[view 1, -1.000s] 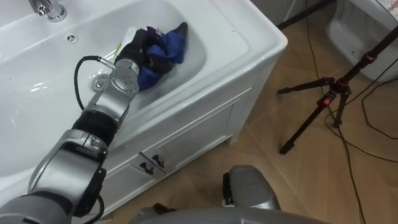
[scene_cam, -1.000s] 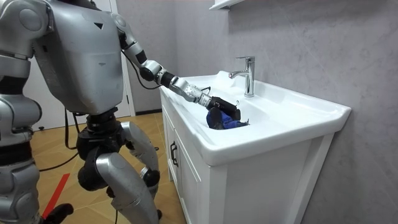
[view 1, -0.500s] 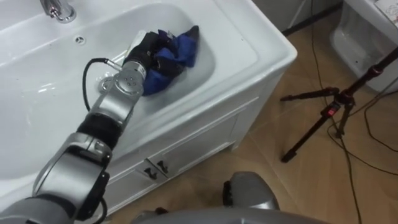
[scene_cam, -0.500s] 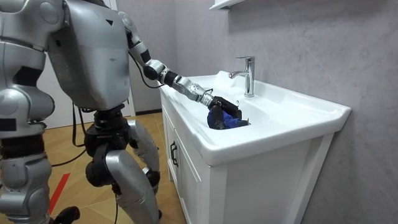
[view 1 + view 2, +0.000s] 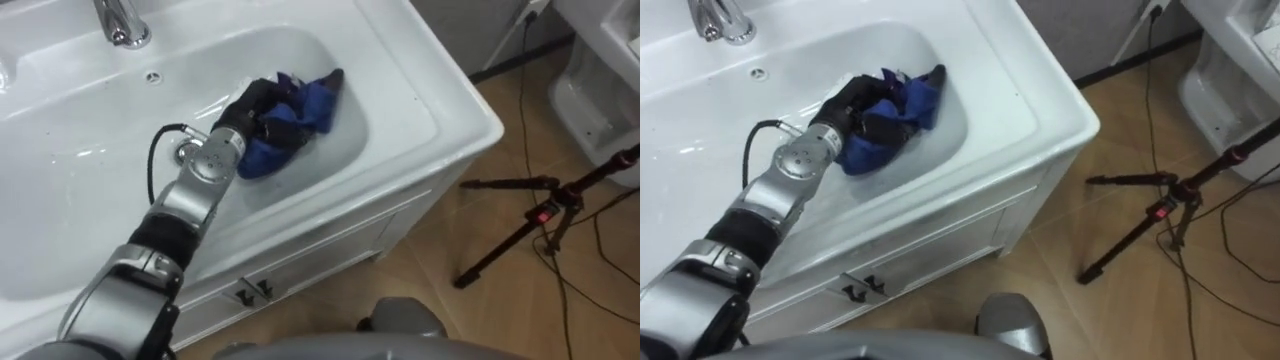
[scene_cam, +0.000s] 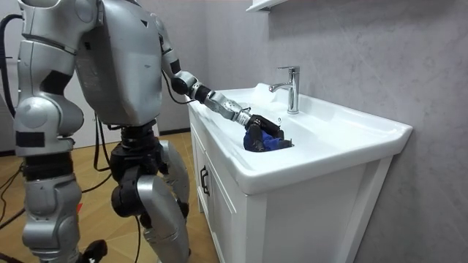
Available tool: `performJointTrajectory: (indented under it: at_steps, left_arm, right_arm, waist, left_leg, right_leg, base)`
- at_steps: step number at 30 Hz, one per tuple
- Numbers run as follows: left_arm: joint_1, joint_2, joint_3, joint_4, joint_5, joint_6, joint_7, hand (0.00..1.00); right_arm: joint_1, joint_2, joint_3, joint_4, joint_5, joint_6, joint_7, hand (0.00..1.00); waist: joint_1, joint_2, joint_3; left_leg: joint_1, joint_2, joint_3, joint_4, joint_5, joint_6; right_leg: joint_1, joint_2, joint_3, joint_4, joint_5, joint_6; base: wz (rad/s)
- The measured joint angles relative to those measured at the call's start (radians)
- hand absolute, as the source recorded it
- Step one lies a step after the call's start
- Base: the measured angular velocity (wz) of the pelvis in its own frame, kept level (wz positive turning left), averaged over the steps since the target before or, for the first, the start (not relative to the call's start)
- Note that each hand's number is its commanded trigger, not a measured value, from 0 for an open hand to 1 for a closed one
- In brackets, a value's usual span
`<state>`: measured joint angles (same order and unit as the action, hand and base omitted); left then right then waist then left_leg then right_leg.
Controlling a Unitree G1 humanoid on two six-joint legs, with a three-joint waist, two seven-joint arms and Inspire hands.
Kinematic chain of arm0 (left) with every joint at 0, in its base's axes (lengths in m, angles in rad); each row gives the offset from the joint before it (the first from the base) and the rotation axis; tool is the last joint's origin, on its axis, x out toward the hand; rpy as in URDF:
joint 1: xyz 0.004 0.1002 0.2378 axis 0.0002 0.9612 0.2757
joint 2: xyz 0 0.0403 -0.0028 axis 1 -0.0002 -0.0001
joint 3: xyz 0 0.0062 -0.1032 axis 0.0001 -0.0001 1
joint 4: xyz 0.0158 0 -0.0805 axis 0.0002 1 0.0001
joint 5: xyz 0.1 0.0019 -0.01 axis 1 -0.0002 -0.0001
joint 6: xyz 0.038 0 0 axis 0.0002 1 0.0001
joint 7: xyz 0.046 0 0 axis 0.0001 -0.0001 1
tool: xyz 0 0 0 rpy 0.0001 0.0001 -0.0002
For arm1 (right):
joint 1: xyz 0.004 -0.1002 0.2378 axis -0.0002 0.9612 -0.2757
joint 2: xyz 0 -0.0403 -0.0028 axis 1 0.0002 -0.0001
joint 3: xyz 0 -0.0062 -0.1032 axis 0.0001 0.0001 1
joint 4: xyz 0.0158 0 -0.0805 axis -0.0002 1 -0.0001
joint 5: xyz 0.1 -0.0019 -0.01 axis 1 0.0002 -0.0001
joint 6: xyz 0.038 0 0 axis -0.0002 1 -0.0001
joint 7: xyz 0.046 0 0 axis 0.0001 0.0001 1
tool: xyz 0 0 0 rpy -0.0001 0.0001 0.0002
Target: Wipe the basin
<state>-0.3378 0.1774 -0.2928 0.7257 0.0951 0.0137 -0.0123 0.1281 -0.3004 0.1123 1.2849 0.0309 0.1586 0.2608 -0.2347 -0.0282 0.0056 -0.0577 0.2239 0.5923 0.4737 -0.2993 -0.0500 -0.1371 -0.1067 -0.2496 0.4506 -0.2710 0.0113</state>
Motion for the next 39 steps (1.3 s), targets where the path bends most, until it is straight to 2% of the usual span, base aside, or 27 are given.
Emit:
performJointTrajectory:
  at_steps: [2, 3, 5, 10, 11, 15, 18, 20, 22, 26, 31, 34, 39]
  left_arm:
    - [0.018, -0.001, 0.026, 0.031, 0.041, -0.018, -0.001, 1.00]
    - [0.022, -0.001, 0.034, 0.046, 0.048, -0.024, -0.001, 1.00]
    - [0.041, 0.000, 0.075, 0.087, 0.080, -0.030, 0.000, 1.00]
    - [0.107, 0.000, 0.202, 0.122, 0.208, -0.050, 0.009, 1.00]
    - [0.117, 0.002, 0.229, 0.122, 0.251, -0.051, 0.021, 1.00]
    - [0.146, 0.016, 0.311, 0.133, 0.394, -0.051, 0.076, 1.00]
    - [0.170, 0.037, 0.331, 0.133, 0.471, -0.052, 0.103, 1.00]
    - [0.190, 0.052, 0.344, 0.130, 0.572, -0.051, 0.127, 1.00]
    - [0.205, 0.056, 0.358, 0.127, 0.626, -0.052, 0.147, 1.00]
    - [0.238, 0.087, 0.362, 0.129, 0.719, -0.051, 0.198, 1.00]
    - [0.265, 0.114, 0.402, 0.127, 0.804, -0.051, 0.236, 1.00]
    - [0.292, 0.128, 0.410, 0.120, 0.847, -0.050, 0.255, 1.00]
    - [0.327, 0.158, 0.409, 0.119, 0.910, -0.049, 0.300, 1.00]
  right_arm:
    - [0.000, 0.006, -0.032, -0.005, 0.000, 0.003, 0.003, 0.00]
    - [0.001, 0.010, -0.039, -0.005, 0.000, 0.005, 0.002, 0.00]
    - [0.014, 0.020, -0.061, -0.004, 0.002, 0.007, -0.002, 0.00]
    - [0.042, 0.029, -0.122, -0.010, -0.001, 0.008, -0.025, 0.00]
    - [0.050, 0.029, -0.146, -0.012, -0.001, 0.008, -0.030, 0.00]
    - [0.072, 0.028, -0.192, -0.029, -0.013, 0.010, -0.029, 0.00]
    - [0.079, 0.028, -0.219, -0.036, -0.015, 0.006, -0.028, 0.00]
    - [0.079, 0.028, -0.244, -0.034, -0.031, 0.004, -0.024, 0.00]
    - [0.080, 0.027, -0.256, -0.041, -0.045, -0.002, -0.023, 0.00]
    - [0.085, 0.021, -0.270, -0.051, -0.046, -0.017, -0.018, 0.00]
    - [0.078, 0.018, -0.325, -0.055, -0.100, -0.018, -0.017, 0.00]
    - [0.077, 0.011, -0.333, -0.056, -0.117, -0.018, -0.018, 0.00]
    - [0.072, -0.011, -0.331, -0.057, -0.124, -0.019, -0.019, 0.00]
  waist:
    - [0.012, 0.011, -0.0055]
    - [0.018, 0.011, -0.0032]
    - [0.026, 0.012, -0.0036]
    - [0.067, 0.010, -0.0030]
    - [0.085, 0.012, -0.0030]
    - [0.115, 0.023, -0.0074]
    - [0.123, 0.033, -0.0082]
    - [0.129, 0.038, -0.0119]
    - [0.132, 0.046, -0.0132]
    - [0.133, 0.054, -0.0133]
    - [0.133, 0.059, -0.0144]
    - [0.139, 0.077, -0.0215]
    - [0.141, 0.097, -0.0204]
  left_leg:
    - [0.004, -0.009, -0.036, -0.014, 0.007, -0.007]
    - [0.012, -0.010, -0.043, -0.017, 0.008, -0.009]
    - [0.043, -0.015, -0.067, -0.039, 0.014, -0.019]
    - [0.098, -0.030, -0.073, -0.086, 0.029, -0.029]
    - [0.102, -0.030, -0.073, -0.090, 0.030, -0.031]
    - [0.107, -0.030, -0.105, -0.103, 0.037, -0.037]
    - [0.119, -0.031, -0.116, -0.116, 0.041, -0.043]
    - [0.137, -0.044, -0.136, -0.144, 0.053, -0.046]
    - [0.141, -0.045, -0.137, -0.148, 0.055, -0.046]
    - [0.150, -0.047, -0.142, -0.157, 0.057, -0.048]
    - [0.150, -0.053, -0.149, -0.173, 0.066, -0.047]
    - [0.141, -0.053, -0.161, -0.173, 0.066, -0.047]
    - [0.139, -0.067, -0.214, -0.194, 0.077, -0.049]
  right_leg:
    - [0.007, 0.004, -0.002, -0.007, -0.002, -0.003]
    - [0.017, 0.005, -0.004, -0.011, -0.002, -0.004]
    - [0.058, 0.015, -0.007, -0.037, -0.003, -0.006]
    - [0.102, 0.021, -0.002, -0.058, -0.001, -0.009]
    - [0.102, 0.023, 0.001, -0.059, -0.002, -0.010]
    - [0.114, 0.033, -0.002, -0.074, 0.001, -0.015]
    - [0.128, 0.038, -0.005, -0.085, 0.002, -0.017]
    - [0.142, 0.037, -0.006, -0.092, 0.003, -0.019]
    - [0.145, 0.038, -0.006, -0.092, 0.003, -0.019]
    - [0.158, 0.040, -0.006, -0.100, 0.003, -0.019]
    - [0.153, 0.039, -0.004, -0.105, 0.003, -0.019]
    - [0.139, 0.040, -0.001, -0.102, 0.005, -0.021]
    - [0.141, 0.037, -0.012, -0.099, 0.005, -0.022]
  base:
    - [0.00]
    - [0.00]
    - [0.05]
    - [-0.06]
    - [-0.06]
    - [0.00]
    - [0.01]
    - [0.03]
    - [0.00]
    - [0.00]
    - [0.00]
    - [-0.07]
    - [0.05]
